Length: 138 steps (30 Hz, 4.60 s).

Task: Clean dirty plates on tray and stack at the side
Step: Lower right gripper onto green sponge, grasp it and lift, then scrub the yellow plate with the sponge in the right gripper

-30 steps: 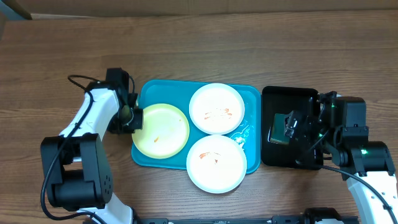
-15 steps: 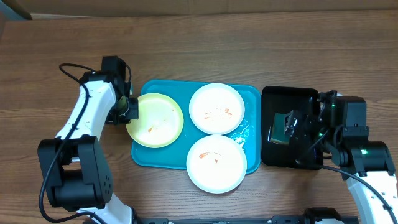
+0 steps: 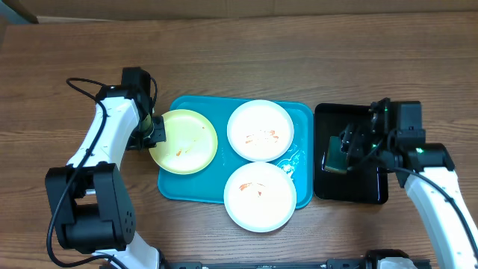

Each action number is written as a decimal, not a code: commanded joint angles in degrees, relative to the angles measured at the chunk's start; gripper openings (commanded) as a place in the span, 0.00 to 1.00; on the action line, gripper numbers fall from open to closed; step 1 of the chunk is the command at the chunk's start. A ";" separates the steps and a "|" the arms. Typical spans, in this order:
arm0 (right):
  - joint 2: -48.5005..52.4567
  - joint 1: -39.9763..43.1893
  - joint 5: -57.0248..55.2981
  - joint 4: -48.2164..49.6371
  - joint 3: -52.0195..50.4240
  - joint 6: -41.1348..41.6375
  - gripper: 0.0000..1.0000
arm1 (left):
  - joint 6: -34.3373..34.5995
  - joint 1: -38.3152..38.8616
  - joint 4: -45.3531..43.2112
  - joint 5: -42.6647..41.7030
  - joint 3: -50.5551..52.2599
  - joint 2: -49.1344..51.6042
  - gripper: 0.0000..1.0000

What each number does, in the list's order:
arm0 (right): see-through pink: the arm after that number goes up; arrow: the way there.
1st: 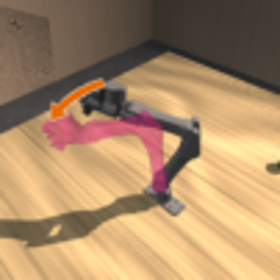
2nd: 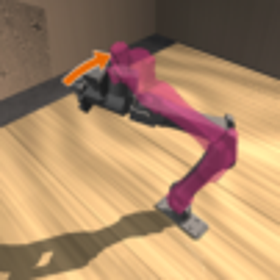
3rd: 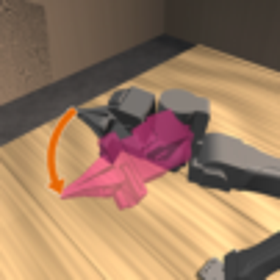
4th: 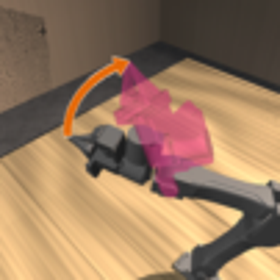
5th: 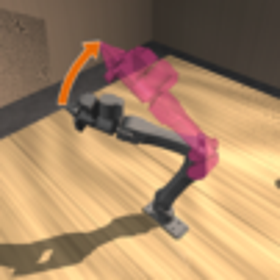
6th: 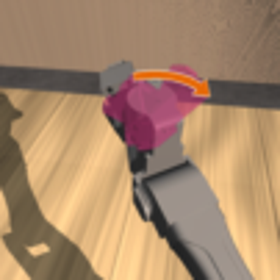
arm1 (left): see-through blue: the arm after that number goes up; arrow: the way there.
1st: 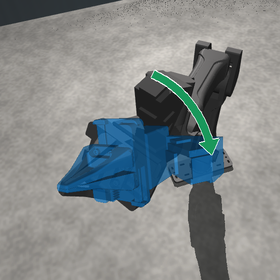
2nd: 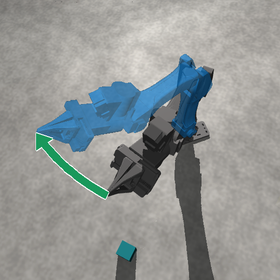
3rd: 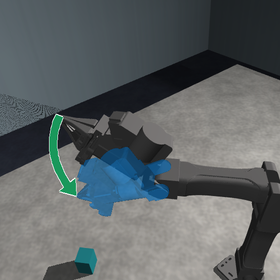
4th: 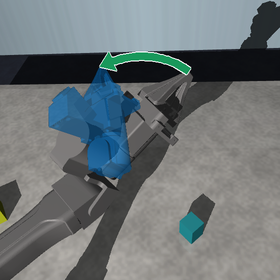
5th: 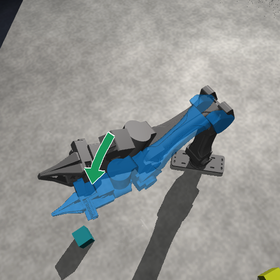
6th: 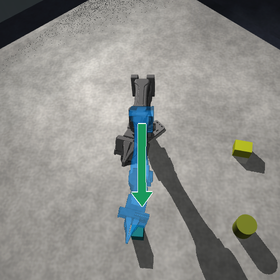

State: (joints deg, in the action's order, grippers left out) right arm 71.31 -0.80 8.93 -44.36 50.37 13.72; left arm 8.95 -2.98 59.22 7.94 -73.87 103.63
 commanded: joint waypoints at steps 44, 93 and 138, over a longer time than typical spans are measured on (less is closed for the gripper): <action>18.53 -6.34 -6.54 7.15 -3.43 7.21 0.47 | 1.40 0.02 0.15 -0.74 0.02 -0.57 0.04; 19.39 -6.23 -9.70 14.88 -8.63 6.05 0.07 | 1.40 0.02 0.20 -1.66 0.02 -0.57 0.05; 18.71 -16.52 29.16 5.90 14.73 -7.34 0.04 | -4.07 1.11 0.33 -10.80 0.02 -0.57 0.04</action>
State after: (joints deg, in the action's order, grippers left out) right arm 90.39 -13.15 35.86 -39.90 64.16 7.05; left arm 7.25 -2.83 59.42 -1.56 -73.82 103.63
